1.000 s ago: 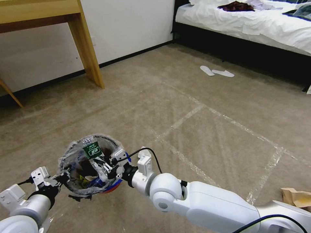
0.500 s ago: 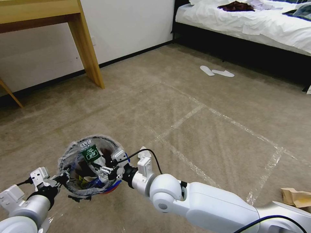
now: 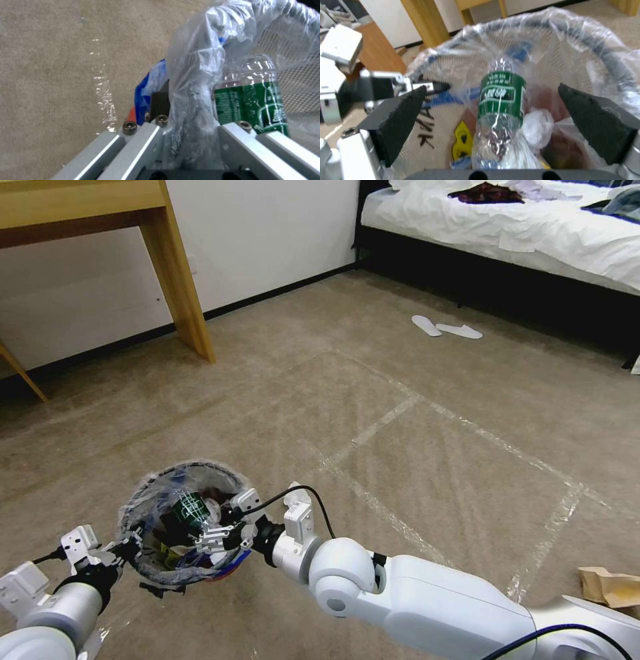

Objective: Pick up the trash bin and place the garbage on the floor into it.

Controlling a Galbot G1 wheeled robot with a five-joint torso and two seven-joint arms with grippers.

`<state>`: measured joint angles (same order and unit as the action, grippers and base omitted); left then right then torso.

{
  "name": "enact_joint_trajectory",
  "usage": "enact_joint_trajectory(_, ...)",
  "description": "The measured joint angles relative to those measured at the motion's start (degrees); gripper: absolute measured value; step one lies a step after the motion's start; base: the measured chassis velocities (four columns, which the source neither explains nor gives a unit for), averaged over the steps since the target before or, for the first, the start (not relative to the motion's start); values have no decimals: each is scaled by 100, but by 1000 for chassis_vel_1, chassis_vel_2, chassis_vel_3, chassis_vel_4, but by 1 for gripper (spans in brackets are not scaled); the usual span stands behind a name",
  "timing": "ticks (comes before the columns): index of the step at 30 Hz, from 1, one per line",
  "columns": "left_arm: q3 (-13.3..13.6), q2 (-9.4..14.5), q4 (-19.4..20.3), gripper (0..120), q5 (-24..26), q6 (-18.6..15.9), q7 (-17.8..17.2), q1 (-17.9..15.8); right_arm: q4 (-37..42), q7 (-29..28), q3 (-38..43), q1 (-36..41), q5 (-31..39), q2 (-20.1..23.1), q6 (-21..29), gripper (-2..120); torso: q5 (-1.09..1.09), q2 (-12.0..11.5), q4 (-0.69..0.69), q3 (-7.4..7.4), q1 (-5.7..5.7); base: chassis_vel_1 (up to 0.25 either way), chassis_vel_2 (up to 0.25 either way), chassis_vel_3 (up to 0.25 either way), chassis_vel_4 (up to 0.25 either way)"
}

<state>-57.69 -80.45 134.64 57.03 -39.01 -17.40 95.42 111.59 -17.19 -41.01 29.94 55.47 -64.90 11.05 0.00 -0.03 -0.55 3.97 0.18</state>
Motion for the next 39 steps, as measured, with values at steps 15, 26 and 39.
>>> enact_joint_trajectory(15, -55, -7, -31, 1, -12, 3, 4, 9, 172, 828, 943, -40, 57, -169, -1183, 100, 0, 0, 0, 0, 0, 0, 0, 0, 0)
enact_joint_trajectory(26, -134, -11, -35, 1, 15, 4, 4, 30, 72, 1380, 1278, 112, -153, -267, -1952, 100, 0, 0, 0, 0, 0, 0, 0, 0, 0)
enact_joint_trajectory(39, -134, -4, -41, 1, 22, 4, 1, 5, 83, 1624, 1849, 383, -158, -261, -2171, 100, 0, 0, 0, 0, 0, 0, 0, 0, 0)
